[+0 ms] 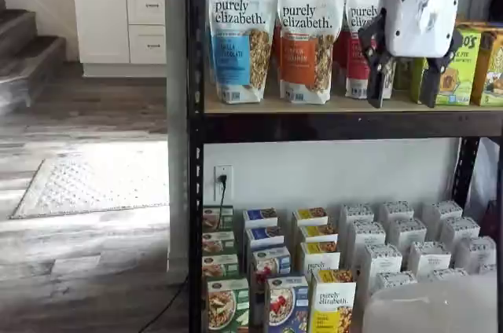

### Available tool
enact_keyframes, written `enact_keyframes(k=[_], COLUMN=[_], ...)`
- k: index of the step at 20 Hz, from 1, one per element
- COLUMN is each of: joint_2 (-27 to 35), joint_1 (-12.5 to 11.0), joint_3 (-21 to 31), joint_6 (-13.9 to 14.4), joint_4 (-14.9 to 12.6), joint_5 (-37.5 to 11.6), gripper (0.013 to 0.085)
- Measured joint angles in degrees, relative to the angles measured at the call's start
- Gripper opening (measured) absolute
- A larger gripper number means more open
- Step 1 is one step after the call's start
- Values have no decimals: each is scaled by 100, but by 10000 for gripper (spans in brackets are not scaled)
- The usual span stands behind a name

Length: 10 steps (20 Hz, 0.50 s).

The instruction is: Pick up the blue and white box that is on the bottom shelf, the second box from the left

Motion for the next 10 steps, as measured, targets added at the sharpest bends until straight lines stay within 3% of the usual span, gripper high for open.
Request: enact_keyframes(k=[3, 10], joint_2=[145, 111], joint_1=[96, 117], joint_3=[-123, -9], joint_6=[46, 47], joint_4=[-110, -159], joint_5=[233, 132], gripper=[850, 850])
